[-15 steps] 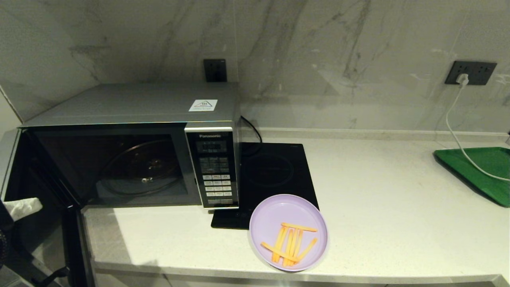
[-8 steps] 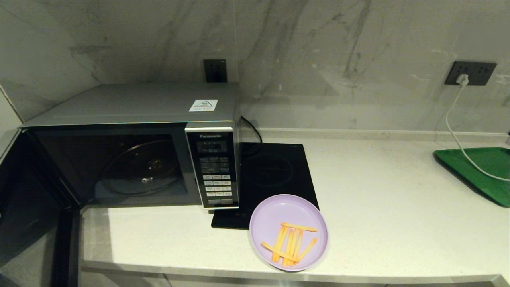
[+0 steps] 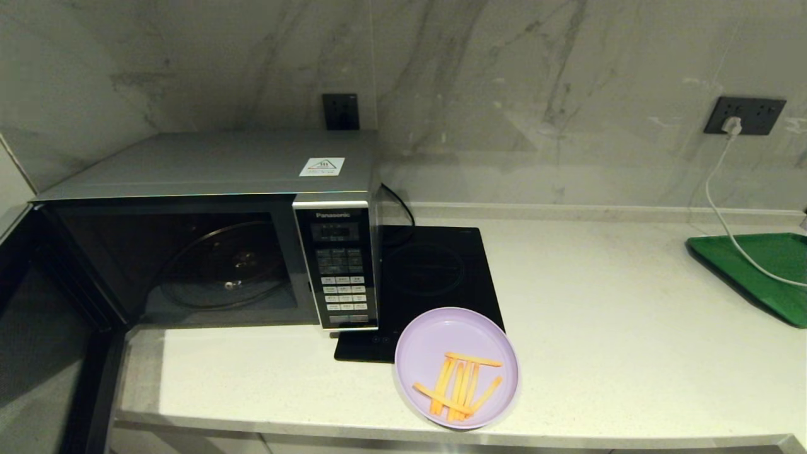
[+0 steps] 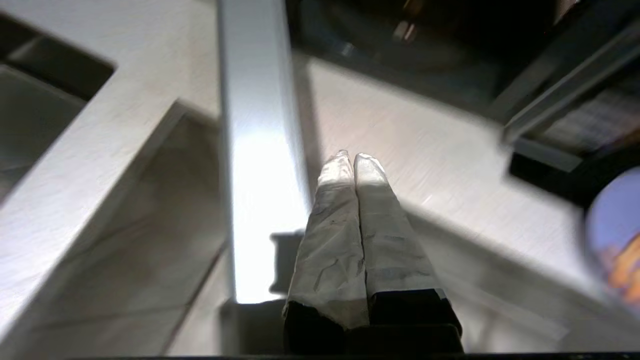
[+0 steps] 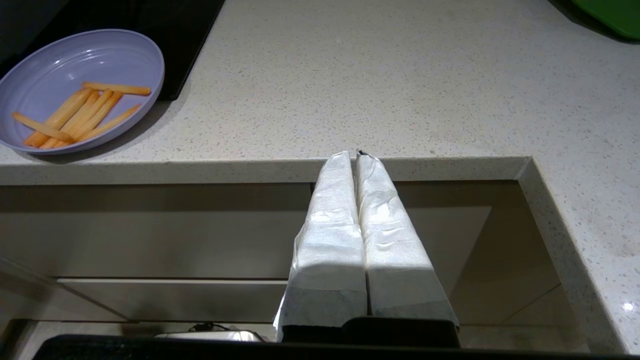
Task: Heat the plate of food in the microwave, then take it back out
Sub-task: Open the microwave oven, then put the plate in the microwave oven
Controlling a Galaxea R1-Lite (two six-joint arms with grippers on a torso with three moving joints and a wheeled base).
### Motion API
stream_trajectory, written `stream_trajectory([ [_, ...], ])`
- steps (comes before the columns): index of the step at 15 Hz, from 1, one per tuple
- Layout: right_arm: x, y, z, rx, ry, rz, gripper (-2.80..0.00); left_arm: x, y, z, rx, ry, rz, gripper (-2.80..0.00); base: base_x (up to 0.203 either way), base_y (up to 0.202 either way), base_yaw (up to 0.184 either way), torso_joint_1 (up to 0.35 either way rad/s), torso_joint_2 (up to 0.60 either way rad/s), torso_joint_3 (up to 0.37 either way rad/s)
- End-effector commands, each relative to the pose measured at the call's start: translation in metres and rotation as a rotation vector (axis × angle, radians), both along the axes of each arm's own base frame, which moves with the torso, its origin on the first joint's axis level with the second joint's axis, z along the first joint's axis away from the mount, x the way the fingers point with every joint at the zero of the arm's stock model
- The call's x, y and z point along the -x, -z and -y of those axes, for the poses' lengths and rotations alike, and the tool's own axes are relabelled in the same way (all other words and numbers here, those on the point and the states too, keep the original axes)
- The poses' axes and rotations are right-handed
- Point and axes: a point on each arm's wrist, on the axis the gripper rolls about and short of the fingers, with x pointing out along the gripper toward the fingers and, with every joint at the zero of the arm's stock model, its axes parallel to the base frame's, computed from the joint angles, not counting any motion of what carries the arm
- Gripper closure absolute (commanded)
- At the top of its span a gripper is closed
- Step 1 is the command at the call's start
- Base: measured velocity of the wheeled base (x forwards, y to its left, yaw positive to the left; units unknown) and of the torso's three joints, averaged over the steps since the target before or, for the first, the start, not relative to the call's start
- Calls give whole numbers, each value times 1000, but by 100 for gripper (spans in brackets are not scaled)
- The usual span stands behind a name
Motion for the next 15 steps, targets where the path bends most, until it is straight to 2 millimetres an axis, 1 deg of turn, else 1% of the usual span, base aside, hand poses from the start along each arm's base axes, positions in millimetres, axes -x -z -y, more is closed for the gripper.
stream_trajectory([
  [1, 0, 0, 0, 0, 0, -3, 0, 19, 11, -5, -76, 17, -179, 0, 0, 0, 0, 0, 0, 0],
  [2, 0, 0, 0, 0, -1, -3, 0, 14, 11, -4, -94, 20, -230, 0, 0, 0, 0, 0, 0, 0],
  [3, 0, 0, 0, 0, 0, -3, 0, 12, 5, -3, -99, 23, -235, 0, 0, 0, 0, 0, 0, 0],
  [6, 0, 0, 0, 0, 0, -4, 0, 9, -24, -1, -127, 106, -177, 0, 0, 0, 0, 0, 0, 0],
  [9, 0, 0, 0, 0, 0, -4, 0, -1, -55, 3, -155, 187, -96, 0, 0, 0, 0, 0, 0, 0],
  [10, 0, 0, 0, 0, 0, -2, 0, -5, -63, 4, -176, 198, -85, 0, 0, 0, 0, 0, 0, 0],
  [11, 0, 0, 0, 0, 0, -4, 0, -7, -65, 5, -189, 203, -85, 0, 0, 0, 0, 0, 0, 0],
  [13, 0, 0, 0, 0, 0, -2, 0, -10, -60, 6, -190, 210, -113, 0, 0, 0, 0, 0, 0, 0],
  [14, 0, 0, 0, 0, 0, -2, 0, -14, -50, 7, -189, 220, -153, 0, 0, 0, 0, 0, 0, 0],
  [15, 0, 0, 0, 0, 0, -2, 0, -18, -36, 9, -180, 245, -214, 0, 0, 0, 0, 0, 0, 0],
])
